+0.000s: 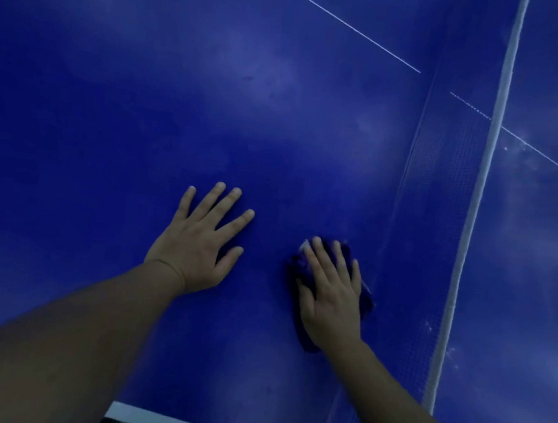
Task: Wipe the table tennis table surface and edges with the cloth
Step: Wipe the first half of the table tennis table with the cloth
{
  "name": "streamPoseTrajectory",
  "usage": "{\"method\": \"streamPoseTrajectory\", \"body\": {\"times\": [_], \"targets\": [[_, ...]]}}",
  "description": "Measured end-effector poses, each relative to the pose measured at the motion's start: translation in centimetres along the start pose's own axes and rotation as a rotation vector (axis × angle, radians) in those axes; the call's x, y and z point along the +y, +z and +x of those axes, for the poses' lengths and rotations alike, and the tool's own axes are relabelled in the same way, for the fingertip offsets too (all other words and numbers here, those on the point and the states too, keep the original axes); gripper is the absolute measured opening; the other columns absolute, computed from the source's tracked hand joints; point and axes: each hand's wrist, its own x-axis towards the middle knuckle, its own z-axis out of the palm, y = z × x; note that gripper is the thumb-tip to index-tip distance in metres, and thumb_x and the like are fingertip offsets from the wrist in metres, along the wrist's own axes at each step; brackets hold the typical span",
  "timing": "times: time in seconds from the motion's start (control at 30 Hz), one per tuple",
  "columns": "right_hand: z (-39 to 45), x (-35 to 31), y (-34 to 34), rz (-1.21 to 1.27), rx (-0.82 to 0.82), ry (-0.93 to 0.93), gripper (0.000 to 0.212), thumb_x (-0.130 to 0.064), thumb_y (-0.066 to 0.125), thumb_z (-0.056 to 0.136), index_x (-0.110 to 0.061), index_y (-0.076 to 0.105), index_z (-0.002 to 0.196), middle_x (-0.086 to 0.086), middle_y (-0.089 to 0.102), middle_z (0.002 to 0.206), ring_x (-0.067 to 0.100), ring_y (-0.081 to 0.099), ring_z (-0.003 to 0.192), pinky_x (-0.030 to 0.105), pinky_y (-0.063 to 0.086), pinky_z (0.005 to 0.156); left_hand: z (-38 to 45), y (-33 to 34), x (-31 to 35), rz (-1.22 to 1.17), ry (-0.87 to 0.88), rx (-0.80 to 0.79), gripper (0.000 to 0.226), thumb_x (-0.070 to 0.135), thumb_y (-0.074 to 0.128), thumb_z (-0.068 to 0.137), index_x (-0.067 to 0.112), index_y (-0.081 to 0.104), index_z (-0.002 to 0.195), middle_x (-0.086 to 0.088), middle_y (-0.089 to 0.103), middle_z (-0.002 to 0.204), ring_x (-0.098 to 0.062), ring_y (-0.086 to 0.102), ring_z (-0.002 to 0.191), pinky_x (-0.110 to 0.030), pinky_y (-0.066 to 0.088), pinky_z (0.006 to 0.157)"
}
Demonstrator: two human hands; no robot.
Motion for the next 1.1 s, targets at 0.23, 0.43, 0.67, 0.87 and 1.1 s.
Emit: {"method": "streamPoseTrajectory", "body": {"times": [0.23,0.43,0.67,0.87,1.1], "targets": [[4.5,-3.3,0.5,0.058,0.095,0.318,0.059,-0.050,0.035,0.099,-0.031,0.033,0.155,-0.014,0.024,0.164,0.016,0.007,0.154,0.055,0.003,0.122,-0.3,-0.5,-0.2,-0.060,0.024,-0.015,0.063,0.055,0.023,0.100,0.035,0.016,0.159,-0.003,-0.005,0.169,-0.022,-0.017,0.154,-0.055,-0.011,0.122],[-3.5,-5.7,3.0,-0.037,-0.002,-0.058,0.059,-0.047,0.037,0.099,-0.031,0.032,0.156,-0.015,0.021,0.165,0.015,0.009,0.155,0.057,0.011,0.122,-5.5,0.7,0.1,0.002,0.017,0.067,0.063,0.053,0.026,0.098,0.030,0.033,0.156,-0.010,0.015,0.167,-0.030,0.007,0.155,-0.065,0.006,0.120],[-1.0,-1.9,1.4,0.057,0.110,0.410,0.064,-0.053,0.028,0.097,-0.029,0.034,0.156,-0.013,0.024,0.164,0.017,0.008,0.154,0.055,0.005,0.123,-9.6,3.9,1.0,0.036,0.012,0.085,0.066,0.056,0.030,0.098,0.030,0.023,0.158,-0.009,0.013,0.168,-0.031,0.005,0.156,-0.066,0.010,0.119],[-3.2,-8.0,4.1,-0.017,0.062,0.082,0.060,-0.049,0.037,0.098,-0.028,0.036,0.155,-0.010,0.028,0.163,0.019,0.013,0.154,0.053,0.009,0.123,-9.4,3.9,0.7,0.022,0.035,0.089,0.066,0.055,0.031,0.098,0.031,0.024,0.159,-0.010,0.012,0.168,-0.031,0.003,0.156,-0.066,0.008,0.120],[-11.1,-5.3,4.4,-0.032,0.020,0.037,0.061,-0.046,0.040,0.096,-0.029,0.037,0.154,-0.014,0.024,0.163,0.019,0.015,0.154,0.060,0.020,0.118,-10.0,2.9,0.2,-0.097,0.100,0.077,0.063,0.053,0.031,0.096,0.030,0.039,0.153,-0.012,0.016,0.167,-0.033,0.005,0.155,-0.067,0.005,0.120]]}}
